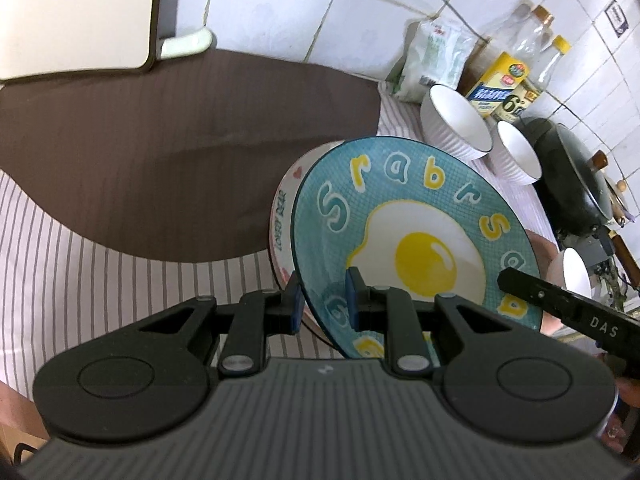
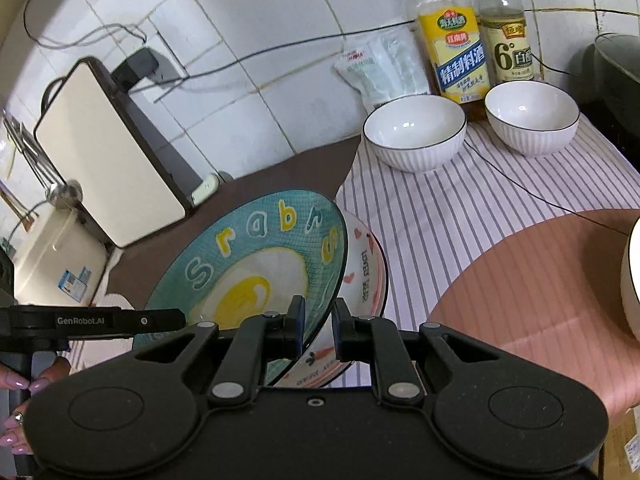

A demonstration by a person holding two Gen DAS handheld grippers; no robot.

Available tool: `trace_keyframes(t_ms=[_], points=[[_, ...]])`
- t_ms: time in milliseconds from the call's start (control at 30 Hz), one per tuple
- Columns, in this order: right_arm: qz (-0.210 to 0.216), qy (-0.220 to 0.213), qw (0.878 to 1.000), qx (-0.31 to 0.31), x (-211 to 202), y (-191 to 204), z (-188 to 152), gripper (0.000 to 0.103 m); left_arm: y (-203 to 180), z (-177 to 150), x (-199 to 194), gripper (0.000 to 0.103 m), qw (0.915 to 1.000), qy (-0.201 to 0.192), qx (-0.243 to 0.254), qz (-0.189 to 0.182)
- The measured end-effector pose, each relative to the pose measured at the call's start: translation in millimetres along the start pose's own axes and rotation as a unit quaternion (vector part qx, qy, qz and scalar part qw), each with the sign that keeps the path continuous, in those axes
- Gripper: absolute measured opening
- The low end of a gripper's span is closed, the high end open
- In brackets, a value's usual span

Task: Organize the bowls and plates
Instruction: 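Place the blue plate with the right tool onto the stack held by the left tool, then lower the stacked plates onto the mat with both tools and release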

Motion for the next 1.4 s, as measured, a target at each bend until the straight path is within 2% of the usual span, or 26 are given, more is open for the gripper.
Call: trace_keyframes(t_ms=[167,533,867,1067,1233,1300,1400], points=[[-0.002,0.013,1.000,0.001,10.1,-5.2,-1.0,0.018,3.8,-2.6,12.3,0.019,0.9999,0.010,-0.013,0.002],[-0.022,0.025,0.999,-0.023,31.6,-3.2,-3.5,0.018,7.9,6.5,28.2,0.020,0.9993,0.016,-0.006,0.032],[-0.063,0.031,0.995,-0.074,36.2,4.2,-4.5,0.021,8.4,3.8,38.0,0.021,0.9986,0.016,-0.010,0.049],[-0.098,0.039,0.988,-0.116,39.9,13.2,-4.1,0.027,4.9,-0.5,37.2,0.023,0.9978,0.005,-0.014,0.065],[-0.137,0.039,0.977,-0.156,43.4,20.0,-3.2,0.034,-0.9,0.2,41.2,0.025,0.9942,0.007,-0.035,0.101],[-0.162,0.035,0.969,-0.183,45.7,21.2,-4.2,0.036,-8.8,-1.5,43.0,0.023,0.9910,0.001,-0.009,0.133],[-0.164,0.032,0.968,-0.188,45.5,19.2,-6.0,0.037,-13.6,-4.1,43.0,0.024,0.9875,-0.008,0.004,0.158]])
Point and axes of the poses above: each gripper's, at about its wrist camera, not at the fingertips, and x roughly the way its jaws point, y to its left, z to its top, the point moved 7 cm from there along x, roughly the way its jaws point, and after that the axes turned 8 degrees about z, right-handed, at the moved point
